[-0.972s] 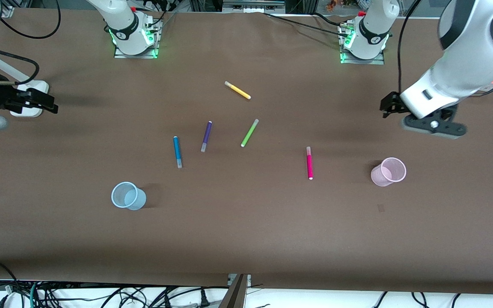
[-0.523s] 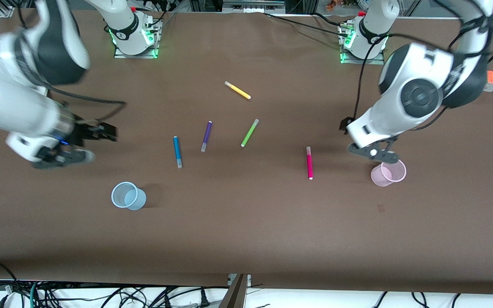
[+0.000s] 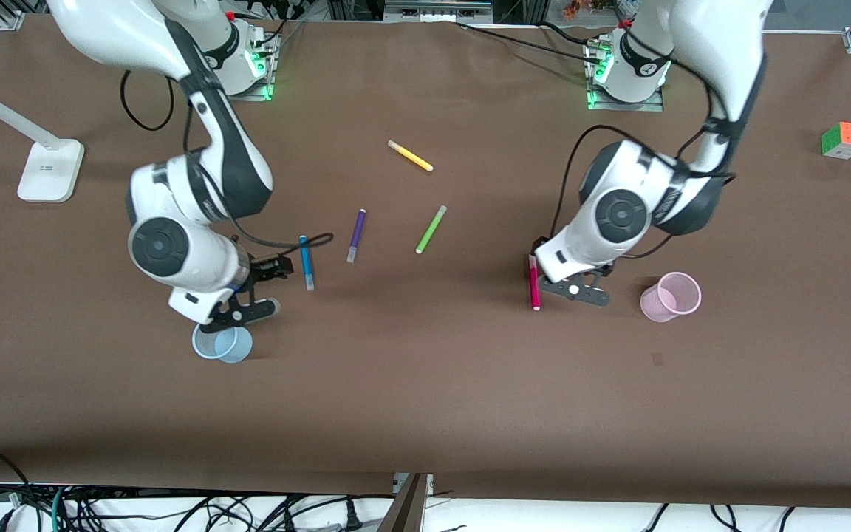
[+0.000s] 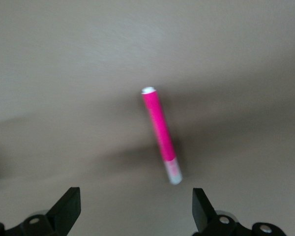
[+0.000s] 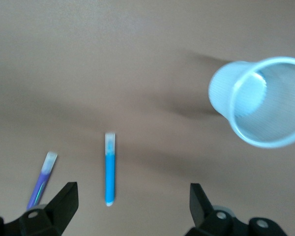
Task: Place pink and blue markers in matching cups
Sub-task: 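Reach the left gripper to the pink marker while the right gripper reaches the blue marker, then close the left gripper on the pink marker while the right gripper grasps blue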
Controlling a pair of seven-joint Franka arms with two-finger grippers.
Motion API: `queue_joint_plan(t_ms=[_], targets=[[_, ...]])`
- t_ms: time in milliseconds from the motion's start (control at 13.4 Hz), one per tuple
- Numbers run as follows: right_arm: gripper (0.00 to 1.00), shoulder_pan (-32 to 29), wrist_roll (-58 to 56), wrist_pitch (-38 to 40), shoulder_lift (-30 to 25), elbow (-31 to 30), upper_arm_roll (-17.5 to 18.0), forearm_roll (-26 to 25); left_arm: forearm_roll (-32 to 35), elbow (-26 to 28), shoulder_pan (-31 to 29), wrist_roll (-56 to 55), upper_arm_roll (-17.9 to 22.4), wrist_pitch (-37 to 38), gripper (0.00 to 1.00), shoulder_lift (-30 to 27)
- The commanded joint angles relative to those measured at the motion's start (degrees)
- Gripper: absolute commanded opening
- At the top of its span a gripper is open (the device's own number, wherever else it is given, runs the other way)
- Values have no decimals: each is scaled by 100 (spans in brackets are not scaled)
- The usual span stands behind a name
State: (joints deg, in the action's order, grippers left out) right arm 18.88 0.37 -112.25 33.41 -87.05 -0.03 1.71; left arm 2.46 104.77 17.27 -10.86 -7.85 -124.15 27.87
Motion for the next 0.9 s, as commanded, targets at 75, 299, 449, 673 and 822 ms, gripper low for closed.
queue_joint_plan(t_ms=[75,299,449,673,822], targets=[[100,185,51,-410,464,145,-15,13,526,613,391,-259,64,-854,100,87],[100,317,51,-622,772,101,-15,13,528,1018,417,-556,55,-1522,100,166],[100,440,51,-622,869,49,-15,13,528,1098,452,-856,55,-1761,100,280],[100,511,60,-744,904,-127,-15,13,528,1081,400,-866,55,-1770,60,342],[100,520,60,-1191,904,-425,-15,22,528,1072,399,-866,55,-1762,22,342]])
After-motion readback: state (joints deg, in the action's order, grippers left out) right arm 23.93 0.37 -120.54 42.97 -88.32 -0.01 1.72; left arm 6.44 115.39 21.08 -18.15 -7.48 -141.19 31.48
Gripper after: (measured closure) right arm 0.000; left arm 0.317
